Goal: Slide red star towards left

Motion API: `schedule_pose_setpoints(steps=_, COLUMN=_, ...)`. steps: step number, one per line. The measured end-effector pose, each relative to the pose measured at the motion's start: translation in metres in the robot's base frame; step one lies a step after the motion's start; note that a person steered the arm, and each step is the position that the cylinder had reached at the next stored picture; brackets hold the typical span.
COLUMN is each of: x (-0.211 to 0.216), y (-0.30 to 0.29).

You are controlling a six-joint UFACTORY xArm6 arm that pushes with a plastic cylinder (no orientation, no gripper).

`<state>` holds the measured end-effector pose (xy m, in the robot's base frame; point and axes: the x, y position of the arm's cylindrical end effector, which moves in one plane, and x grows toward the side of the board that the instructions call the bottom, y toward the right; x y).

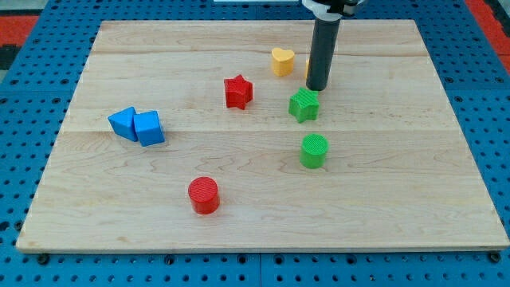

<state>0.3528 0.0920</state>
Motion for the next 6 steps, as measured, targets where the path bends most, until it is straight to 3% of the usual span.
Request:
schedule_pose_setpoints(steps=1, x=-0.022, y=0.003)
schedule_pose_setpoints(steps=3, x=0.019, y=-0.104)
schedule_pose_setpoints(steps=4, x=0.018, y=-0.134)
schedule_pose_setpoints(steps=5, x=-0.024, y=-0.139)
schedule_pose_setpoints(steps=6, x=-0.003, y=-0.184)
